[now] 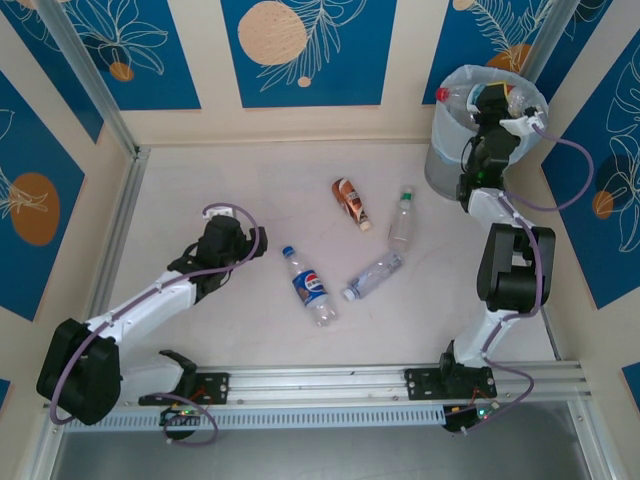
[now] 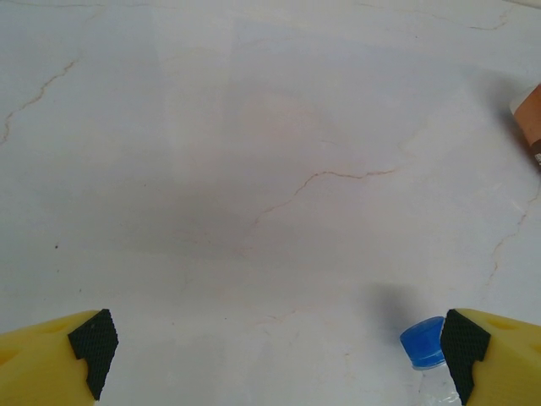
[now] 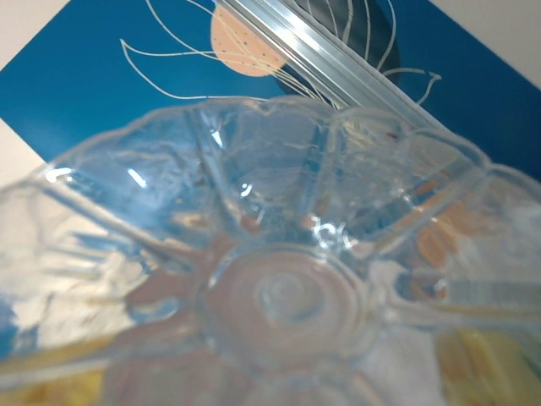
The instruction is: Put the plastic bottles in the bin
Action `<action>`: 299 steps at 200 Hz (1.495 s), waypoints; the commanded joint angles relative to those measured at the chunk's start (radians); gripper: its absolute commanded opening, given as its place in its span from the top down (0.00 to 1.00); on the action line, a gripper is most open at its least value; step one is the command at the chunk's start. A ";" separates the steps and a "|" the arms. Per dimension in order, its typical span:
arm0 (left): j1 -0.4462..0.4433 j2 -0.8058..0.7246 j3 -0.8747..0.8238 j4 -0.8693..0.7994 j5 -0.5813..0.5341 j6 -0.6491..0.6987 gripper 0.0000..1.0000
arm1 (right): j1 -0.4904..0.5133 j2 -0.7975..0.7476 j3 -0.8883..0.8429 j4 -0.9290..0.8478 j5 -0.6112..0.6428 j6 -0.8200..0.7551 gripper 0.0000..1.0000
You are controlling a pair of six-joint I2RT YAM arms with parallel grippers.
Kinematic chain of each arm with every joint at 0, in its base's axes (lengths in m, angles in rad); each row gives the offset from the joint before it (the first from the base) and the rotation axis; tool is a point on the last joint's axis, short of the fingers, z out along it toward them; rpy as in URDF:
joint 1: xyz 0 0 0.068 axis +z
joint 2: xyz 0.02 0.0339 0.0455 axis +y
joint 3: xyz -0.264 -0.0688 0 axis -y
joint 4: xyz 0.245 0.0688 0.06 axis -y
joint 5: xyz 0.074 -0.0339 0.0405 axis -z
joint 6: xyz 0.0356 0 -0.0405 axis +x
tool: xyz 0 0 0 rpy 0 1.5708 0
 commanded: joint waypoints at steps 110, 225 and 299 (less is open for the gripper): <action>0.007 0.016 0.021 0.011 0.036 -0.003 0.01 | 0.090 0.033 0.286 -0.297 0.178 -0.786 0.59; 0.007 -0.001 0.004 -0.002 0.021 0.001 0.01 | 0.020 0.219 0.669 -1.019 0.147 -0.416 0.31; 0.007 -0.001 0.006 -0.004 0.033 0.002 0.01 | 0.009 0.297 0.862 -1.254 0.072 -0.393 0.01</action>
